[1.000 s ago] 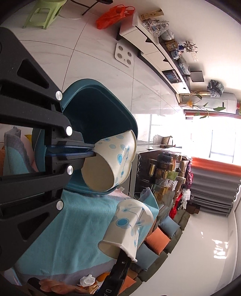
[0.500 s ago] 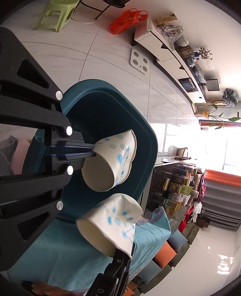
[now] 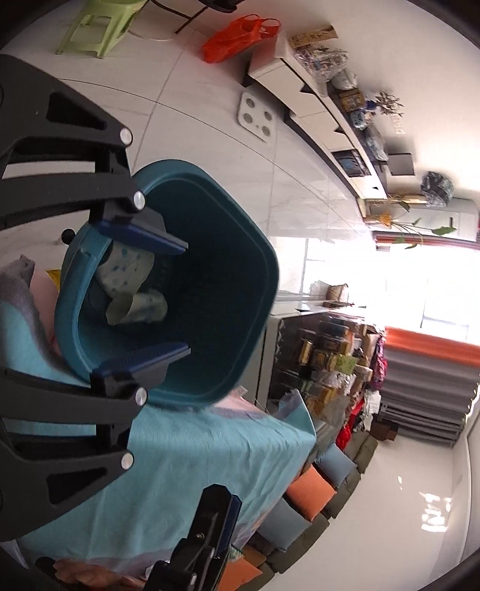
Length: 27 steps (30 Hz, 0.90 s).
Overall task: Collect trash
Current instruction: 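Open both tools to drop the paper cups into the bin, then move both tools back over the trash on the table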
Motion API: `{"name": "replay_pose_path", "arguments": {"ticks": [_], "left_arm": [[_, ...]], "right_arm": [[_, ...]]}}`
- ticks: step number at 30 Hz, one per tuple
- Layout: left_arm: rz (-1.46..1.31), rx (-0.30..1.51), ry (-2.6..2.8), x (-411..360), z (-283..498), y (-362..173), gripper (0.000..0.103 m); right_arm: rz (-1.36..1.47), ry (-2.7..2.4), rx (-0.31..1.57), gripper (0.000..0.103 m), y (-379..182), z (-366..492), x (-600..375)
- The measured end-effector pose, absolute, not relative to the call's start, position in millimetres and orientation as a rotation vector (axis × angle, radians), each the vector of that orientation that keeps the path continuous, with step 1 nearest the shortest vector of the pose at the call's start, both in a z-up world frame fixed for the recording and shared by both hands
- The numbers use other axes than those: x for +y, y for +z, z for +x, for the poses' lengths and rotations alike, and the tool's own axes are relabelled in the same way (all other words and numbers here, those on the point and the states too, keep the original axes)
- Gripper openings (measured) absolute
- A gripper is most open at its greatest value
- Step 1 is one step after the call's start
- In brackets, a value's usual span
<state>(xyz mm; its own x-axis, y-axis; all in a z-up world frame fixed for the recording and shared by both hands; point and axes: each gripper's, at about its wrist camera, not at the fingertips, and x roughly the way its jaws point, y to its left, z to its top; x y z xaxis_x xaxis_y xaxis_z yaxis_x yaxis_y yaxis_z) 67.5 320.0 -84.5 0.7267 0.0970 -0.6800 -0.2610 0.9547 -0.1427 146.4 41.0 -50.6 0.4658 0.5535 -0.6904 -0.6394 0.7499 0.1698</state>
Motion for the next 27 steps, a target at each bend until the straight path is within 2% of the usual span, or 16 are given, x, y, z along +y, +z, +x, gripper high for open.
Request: {"name": "replay_pose_path", "arguments": {"ticks": [7,18,27], "left_arm": [[-0.159,0.612,-0.066,234,48,-40,0.071],[-0.069,0.676,-0.422,79,75,-48,0.073],[-0.012,0.765,-0.458,24,111,-64,0.073]], "right_arm": [[-0.034,0.648,0.706,0.048,-30,100,-60],[0.073,0.279,0.623,0.055,-17,56,-208],[0.086,0.183,0.678,0.056,-45,69,-243]]}}
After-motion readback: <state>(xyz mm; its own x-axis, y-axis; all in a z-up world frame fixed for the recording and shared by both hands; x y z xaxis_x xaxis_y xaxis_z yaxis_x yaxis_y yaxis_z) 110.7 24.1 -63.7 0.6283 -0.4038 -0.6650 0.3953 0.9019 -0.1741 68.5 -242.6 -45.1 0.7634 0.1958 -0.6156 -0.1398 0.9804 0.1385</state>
